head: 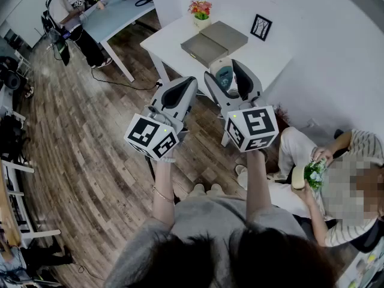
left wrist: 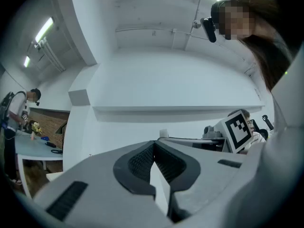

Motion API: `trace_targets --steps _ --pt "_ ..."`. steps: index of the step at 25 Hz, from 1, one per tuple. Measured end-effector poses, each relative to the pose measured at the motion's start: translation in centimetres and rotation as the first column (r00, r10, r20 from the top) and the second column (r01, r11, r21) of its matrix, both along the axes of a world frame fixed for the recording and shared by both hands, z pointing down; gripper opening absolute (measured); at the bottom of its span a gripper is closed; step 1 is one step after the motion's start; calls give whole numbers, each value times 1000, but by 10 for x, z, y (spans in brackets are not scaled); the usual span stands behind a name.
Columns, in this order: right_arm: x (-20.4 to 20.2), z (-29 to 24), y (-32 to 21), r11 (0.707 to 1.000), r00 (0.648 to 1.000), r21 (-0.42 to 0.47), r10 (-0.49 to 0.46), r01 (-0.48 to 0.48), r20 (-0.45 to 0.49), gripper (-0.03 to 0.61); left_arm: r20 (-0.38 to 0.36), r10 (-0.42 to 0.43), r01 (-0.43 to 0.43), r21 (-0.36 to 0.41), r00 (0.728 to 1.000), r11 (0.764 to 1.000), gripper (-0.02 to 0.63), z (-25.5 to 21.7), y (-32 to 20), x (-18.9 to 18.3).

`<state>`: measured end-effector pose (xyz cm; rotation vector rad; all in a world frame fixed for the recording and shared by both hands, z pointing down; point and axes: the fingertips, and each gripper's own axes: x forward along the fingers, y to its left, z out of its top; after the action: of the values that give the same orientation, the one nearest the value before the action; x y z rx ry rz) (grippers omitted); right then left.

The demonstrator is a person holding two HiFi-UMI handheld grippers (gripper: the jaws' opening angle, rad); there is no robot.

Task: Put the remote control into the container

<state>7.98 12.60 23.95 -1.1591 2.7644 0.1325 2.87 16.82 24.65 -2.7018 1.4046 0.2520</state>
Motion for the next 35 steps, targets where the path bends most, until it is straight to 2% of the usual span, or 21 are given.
trace_targets --steps 5,19,26,35 --pt "8 7 -8 1000 1000 -14 -12 12 1 287 22 -5 5 -7 1000 1000 3 5 -7 11" --pt "17 25 -29 996 999 -85 -34 37 31 287 18 -14 14 -33 1000 999 3 15 -24 23" --pt "5 43 -48 991 998 -123 -58 60 18 287 17 -44 45 -75 999 996 3 32 -40 9" --pt "-27 53 -114 991 999 -124 -40 39 -8 287 11 -14 15 -79 1000 997 3 45 -107 -28"
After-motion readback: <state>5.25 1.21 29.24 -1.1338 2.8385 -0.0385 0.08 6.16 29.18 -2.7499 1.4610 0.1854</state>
